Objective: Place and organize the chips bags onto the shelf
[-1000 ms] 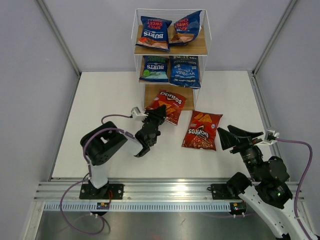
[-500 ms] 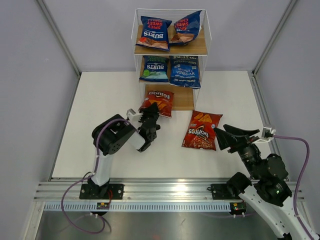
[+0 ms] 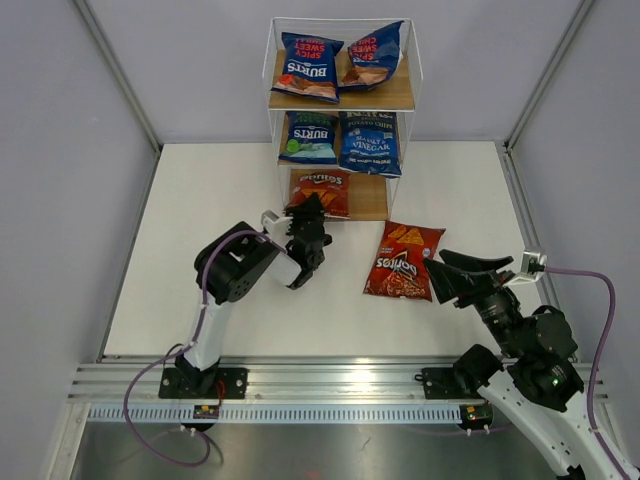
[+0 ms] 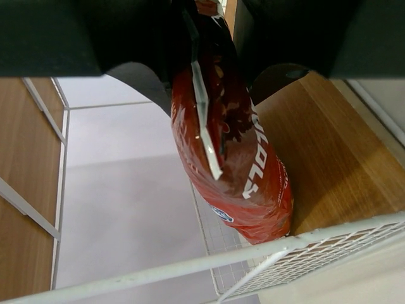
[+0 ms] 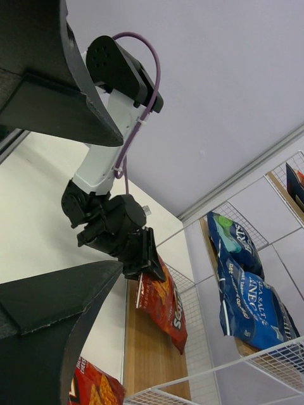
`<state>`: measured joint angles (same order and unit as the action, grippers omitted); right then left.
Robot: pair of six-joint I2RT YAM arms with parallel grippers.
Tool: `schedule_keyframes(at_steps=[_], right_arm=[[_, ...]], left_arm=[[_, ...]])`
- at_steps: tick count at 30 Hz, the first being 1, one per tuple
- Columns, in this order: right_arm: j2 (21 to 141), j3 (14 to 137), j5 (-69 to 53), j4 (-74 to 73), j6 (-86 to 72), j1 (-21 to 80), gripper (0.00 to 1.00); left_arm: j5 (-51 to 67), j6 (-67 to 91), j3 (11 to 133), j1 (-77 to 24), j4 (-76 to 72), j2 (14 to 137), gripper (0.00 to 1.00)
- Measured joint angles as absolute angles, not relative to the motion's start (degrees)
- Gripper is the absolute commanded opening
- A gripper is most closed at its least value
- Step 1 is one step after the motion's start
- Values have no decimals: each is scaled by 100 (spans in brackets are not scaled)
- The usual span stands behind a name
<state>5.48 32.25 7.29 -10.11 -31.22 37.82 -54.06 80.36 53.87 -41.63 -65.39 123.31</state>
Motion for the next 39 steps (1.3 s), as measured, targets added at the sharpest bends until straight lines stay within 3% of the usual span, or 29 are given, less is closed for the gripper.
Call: schedule_keyframes(at_steps=[12, 15, 20, 24, 26, 27, 39], right_arm=[[419, 3339, 635, -1024, -3153, 3782, 81], [360, 3376, 635, -1026, -3153, 3782, 80], [360, 3395, 635, -1024, -3153, 3782, 80], [353, 3395, 635, -1026, -3157, 3782, 80], [342, 3395, 635, -1026, -3162, 3782, 81], [336, 3395, 635, -1028, -3173, 3782, 80], [220, 3395, 635, -1037, -3310, 3782, 80]], left_arm=[[-5492, 7697, 6112, -4125, -6156, 12606, 41], [-5489, 7609, 6108, -4115, -6139, 12608, 49], [-5478, 7594, 5966, -4108, -6119, 12608, 52], [-5454, 7666, 5857, -4106, -5909, 12608, 63], [-5439, 7760, 5854, -4106, -5564, 12586, 76], [-5430, 7822, 5857, -4106, -5349, 12564, 78], [-5245, 9223, 7013, -4091, -1634, 12164, 80]])
